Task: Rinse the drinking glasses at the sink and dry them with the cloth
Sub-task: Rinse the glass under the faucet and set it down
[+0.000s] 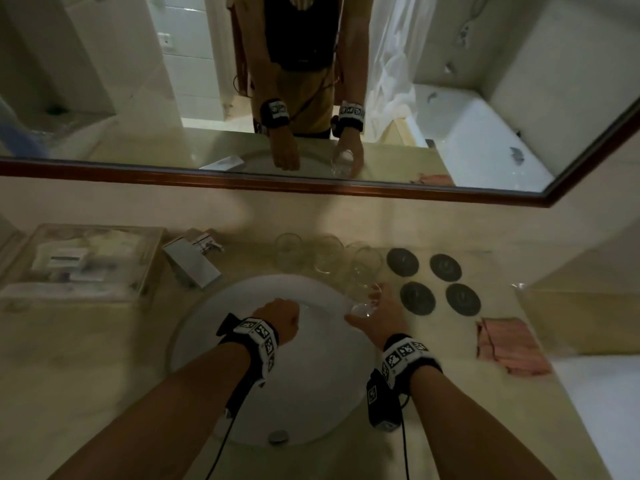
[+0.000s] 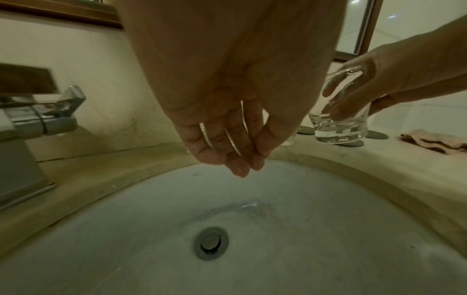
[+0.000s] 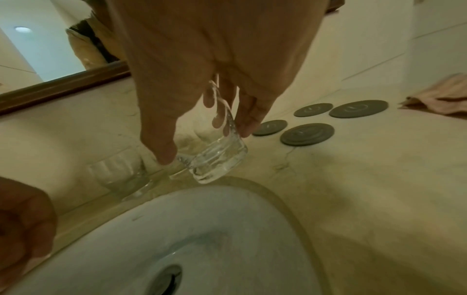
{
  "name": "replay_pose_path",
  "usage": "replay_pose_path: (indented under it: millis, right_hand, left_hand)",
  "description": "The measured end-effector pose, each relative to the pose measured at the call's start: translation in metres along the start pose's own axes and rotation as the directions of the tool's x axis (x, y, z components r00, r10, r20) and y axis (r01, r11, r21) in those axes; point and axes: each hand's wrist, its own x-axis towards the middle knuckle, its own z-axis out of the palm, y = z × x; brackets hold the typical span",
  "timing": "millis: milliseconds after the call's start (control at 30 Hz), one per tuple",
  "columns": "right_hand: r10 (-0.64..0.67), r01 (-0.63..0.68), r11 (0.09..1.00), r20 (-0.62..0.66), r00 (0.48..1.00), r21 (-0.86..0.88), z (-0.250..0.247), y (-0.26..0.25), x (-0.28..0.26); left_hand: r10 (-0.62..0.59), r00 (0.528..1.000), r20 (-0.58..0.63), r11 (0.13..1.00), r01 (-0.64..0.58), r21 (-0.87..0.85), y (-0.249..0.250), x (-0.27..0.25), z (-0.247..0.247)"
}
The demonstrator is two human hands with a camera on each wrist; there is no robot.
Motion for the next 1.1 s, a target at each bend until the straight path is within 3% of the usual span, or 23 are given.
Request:
replay_pose_path:
  millis: [267, 467, 1100]
  right_hand:
    - [0.053, -0.052, 0.998, -0.035, 0.998, 0.018, -0.021, 0.032, 0.025]
    - [0.060, -0.061, 0.997, 0.020, 0.998, 0.044, -0.024, 0.048, 0.047]
    - [0.096, -0.104, 0.981, 0.053, 0.994, 0.165, -0.029, 0.056, 0.064]
  left_hand:
    - [-0.067, 0.998, 0.015, 0.997, 0.067, 0.022, 0.023, 0.017, 0.004]
    - [-0.112, 0.993, 0.023, 0.993, 0.112, 0.026, 0.050, 0.030, 0.007]
    - [-0.162, 0.987, -0.017, 0.986, 0.162, 0.027, 0.073, 0.044, 0.010]
